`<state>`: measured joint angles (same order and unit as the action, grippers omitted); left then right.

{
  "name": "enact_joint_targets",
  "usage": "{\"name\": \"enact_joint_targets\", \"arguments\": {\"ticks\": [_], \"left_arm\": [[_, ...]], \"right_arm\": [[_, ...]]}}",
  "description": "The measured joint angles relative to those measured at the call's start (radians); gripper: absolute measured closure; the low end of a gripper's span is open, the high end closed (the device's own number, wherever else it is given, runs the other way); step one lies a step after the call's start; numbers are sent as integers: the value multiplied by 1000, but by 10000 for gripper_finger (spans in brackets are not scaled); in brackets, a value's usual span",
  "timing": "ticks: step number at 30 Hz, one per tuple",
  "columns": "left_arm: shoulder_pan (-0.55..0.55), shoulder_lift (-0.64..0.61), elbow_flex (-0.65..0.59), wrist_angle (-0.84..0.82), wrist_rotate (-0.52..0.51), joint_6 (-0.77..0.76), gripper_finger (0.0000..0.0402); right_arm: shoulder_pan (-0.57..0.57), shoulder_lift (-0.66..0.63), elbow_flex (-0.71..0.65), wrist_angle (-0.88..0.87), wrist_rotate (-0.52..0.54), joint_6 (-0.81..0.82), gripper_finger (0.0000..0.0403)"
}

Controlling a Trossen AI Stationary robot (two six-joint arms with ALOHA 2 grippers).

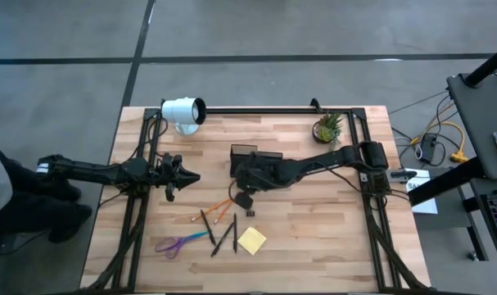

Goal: Pick and place office supplies into organizer
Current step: Put the top black binder clip into the black desk organizer

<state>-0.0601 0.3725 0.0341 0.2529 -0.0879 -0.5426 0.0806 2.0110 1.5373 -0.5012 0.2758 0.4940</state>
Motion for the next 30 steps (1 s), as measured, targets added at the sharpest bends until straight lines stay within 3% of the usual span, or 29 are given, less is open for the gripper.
{"name": "enact_joint_targets", "arguments": {"ticks": [5,12,24,30], "left_arm": [[0,-2,0,1,0,3,375],[0,-2,3,38,0,0,375],[0,0,3,37,0,-1,375],[0,0,3,37,-35,-2,375]], "right_arm": [[-56,-1,41,-52,5,73,393],[-136,1,2,-77,-120,166,392],[-191,3,-36,-66,-151,214,390],[-189,3,-36,-58,-154,214,344]]}}
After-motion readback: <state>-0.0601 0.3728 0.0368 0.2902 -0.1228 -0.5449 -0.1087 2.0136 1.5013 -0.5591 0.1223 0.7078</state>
